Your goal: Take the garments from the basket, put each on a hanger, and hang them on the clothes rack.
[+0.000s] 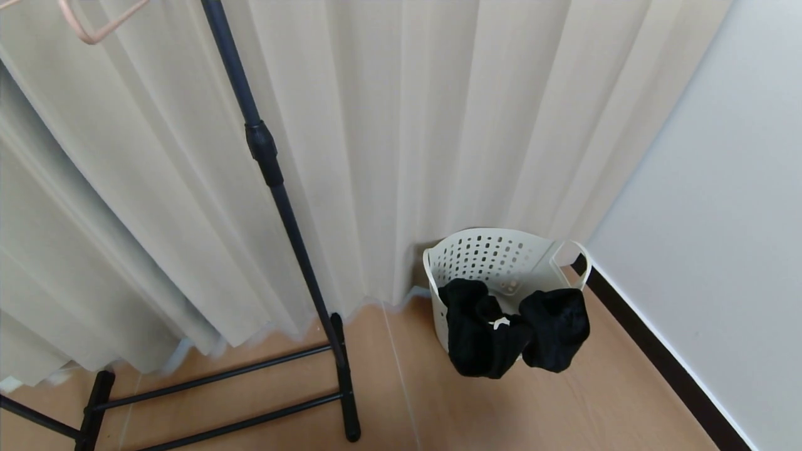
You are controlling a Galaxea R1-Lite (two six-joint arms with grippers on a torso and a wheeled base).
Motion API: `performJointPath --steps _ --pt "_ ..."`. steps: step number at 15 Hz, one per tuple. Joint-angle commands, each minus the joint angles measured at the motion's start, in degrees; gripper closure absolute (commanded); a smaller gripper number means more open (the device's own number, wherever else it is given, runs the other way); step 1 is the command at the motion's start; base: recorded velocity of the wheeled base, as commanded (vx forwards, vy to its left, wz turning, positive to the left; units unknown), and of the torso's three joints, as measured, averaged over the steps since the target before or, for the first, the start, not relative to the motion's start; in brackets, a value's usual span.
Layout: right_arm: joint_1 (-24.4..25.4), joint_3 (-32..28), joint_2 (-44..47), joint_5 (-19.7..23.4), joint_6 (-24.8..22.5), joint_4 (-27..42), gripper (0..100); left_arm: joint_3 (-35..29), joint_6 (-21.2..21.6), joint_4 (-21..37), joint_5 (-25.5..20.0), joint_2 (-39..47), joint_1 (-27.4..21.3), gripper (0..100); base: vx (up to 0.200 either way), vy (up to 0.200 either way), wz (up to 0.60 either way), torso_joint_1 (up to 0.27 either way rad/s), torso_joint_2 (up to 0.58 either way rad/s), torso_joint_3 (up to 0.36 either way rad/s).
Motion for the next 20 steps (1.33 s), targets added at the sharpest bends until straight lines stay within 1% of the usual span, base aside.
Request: performJointPath --steps 1,12,16,19,20 --pt "-0.04 0.0 0.04 0.01 -0.01 -0.02 0 0.0 -0.07 -0.01 0.02 -0.01 0.0 0 0.0 0.0 0.0 0.002 0.01 -0.193" --pt "-0.04 0.0 -0.05 0.01 0.07 -0.02 0 0.0 -0.15 -0.01 0.02 -0.01 0.0 0 0.0 0.0 0.0 0.002 0.0 -0.198" --pt "-0.04 0.0 0.04 0.37 -1.25 0.34 0 0.0 -0.42 -0.01 0.02 -0.01 0.0 0 0.0 0.0 0.0 0.005 0.0 -0.193" --pt "0.84 0.0 4.44 0.1 -1.33 2.0 0 0.0 -0.51 -0.01 0.02 -0.01 0.0 0 0.0 0.0 0.0 0.003 0.0 -0.054" --pt "0.92 0.0 8.13 0.19 -1.51 2.0 0 0.0 -0.51 -0.01 0.02 -0.01 0.0 0 0.0 0.0 0.0 0.0 0.0 0.0"
